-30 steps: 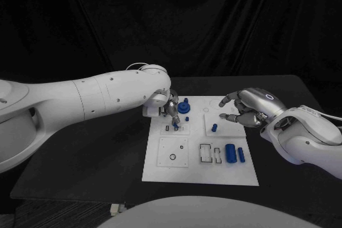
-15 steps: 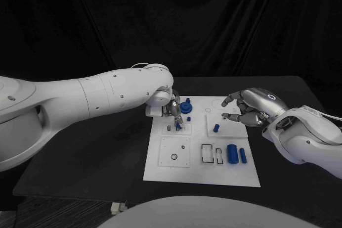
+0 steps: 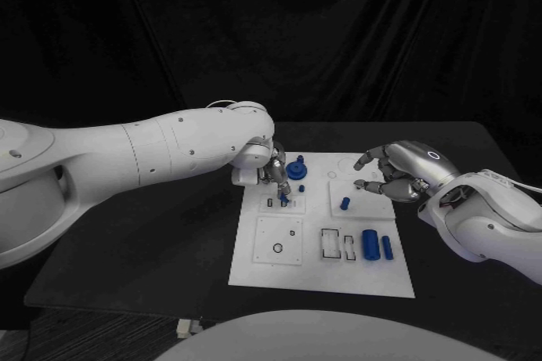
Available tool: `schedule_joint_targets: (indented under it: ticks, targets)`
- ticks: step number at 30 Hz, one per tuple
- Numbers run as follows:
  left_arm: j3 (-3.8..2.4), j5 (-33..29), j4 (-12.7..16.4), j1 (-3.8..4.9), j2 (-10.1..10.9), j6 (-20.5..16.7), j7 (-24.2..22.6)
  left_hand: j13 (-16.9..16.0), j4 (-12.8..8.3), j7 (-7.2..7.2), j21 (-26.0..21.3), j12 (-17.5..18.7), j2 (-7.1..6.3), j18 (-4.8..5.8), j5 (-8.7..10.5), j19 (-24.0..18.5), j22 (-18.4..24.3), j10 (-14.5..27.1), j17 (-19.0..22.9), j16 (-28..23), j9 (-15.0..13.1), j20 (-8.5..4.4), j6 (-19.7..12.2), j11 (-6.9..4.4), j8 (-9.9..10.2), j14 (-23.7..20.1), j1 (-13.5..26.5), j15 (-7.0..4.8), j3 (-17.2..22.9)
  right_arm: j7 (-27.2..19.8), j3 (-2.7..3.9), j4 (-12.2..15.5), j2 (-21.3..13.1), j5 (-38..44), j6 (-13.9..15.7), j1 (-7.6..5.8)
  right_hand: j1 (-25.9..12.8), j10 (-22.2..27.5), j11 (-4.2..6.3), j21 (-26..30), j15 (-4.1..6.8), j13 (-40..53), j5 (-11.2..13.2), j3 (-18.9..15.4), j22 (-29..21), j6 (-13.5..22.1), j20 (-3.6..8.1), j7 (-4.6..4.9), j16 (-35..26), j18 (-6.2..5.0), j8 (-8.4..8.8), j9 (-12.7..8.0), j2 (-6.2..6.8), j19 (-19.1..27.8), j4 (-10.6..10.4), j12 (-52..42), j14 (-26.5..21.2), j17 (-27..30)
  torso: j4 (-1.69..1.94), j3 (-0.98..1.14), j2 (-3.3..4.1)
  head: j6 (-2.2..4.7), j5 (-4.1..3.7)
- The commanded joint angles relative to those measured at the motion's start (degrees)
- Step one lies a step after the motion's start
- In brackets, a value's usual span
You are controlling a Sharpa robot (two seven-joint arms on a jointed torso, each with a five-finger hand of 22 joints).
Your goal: Assemble the parts on the task board
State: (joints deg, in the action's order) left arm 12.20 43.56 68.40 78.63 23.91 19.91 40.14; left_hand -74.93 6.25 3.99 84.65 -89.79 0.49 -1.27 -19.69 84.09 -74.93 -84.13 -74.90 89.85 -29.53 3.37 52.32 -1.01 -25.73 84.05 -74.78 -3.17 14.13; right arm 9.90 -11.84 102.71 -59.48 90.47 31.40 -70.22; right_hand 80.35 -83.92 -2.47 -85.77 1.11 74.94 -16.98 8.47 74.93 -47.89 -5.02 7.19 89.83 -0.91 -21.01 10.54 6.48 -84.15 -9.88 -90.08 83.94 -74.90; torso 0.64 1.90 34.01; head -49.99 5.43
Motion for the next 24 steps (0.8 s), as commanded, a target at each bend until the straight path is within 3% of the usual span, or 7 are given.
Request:
schedule_joint_targets:
  ticks: [1, 18, 24]
  targets:
    - [-0.05, 3.23, 0.78, 0.13, 0.26, -1.53, 2.83, -15.07, -0.03, -0.72, -0.42, -0.21, 0.53, -0.26, 0.13, 1.7, -12.92, -5.87, -15.1, 0.15, -0.34, -0.26, 1.07, 0.33, 0.28, 5.95, 0.19, -0.21, 0.5, 1.08, 0.03, -0.07, 0.05, -0.41, -0.08, 0.29, 0.14, -6.08, -0.12, 0.25, 0.13, 15.06, 0.18, -0.05, 13.27, 0.0, 0.01, -0.01, 0.17, -0.42, -0.03, 0.07, 0.24, -3.1, -0.31, 0.08, 6.06, -15.1, -0.01, 0.01, -0.03, -0.01, 0.32]
    - [-0.02, 5.54, 0.0, -0.26, 0.11, -2.1, 3.0, -15.07, -0.28, -0.99, -0.07, -0.21, 0.27, -0.16, 0.44, 2.02, -13.08, -5.87, -15.1, 0.15, -0.61, -0.29, 1.89, 0.22, 0.22, 5.95, 0.81, -0.29, 0.82, 1.12, 0.03, -0.76, 0.61, -0.58, -0.68, 0.67, 0.14, -6.08, -0.12, 0.25, 0.13, 15.06, 0.18, -0.05, 13.27, 0.0, 0.01, -0.01, 0.17, -0.42, -0.03, 0.07, 0.24, -3.1, -0.31, 0.08, 6.06, -15.1, -0.01, 0.02, -0.01, -0.01, 0.83]
    - [-0.01, 5.58, -0.39, -0.65, -0.1, -1.68, 3.04, -15.07, -0.31, -1.0, -0.13, -0.21, 0.18, -0.18, 0.52, 1.98, -13.06, -5.87, -15.1, 0.15, -0.63, -0.3, 1.92, 0.21, 0.28, 5.95, 0.93, -0.3, 0.84, 1.08, 0.03, -0.82, 0.77, -0.58, -0.84, 0.77, 0.18, -6.08, -0.11, 0.34, 0.14, 15.06, 0.19, -0.01, 13.24, -0.12, 0.01, -0.03, 0.17, -0.44, -0.09, 0.11, 0.23, -3.06, -0.43, 0.08, 6.06, -15.1, 0.0, 0.02, -0.05, -0.01, 0.65]
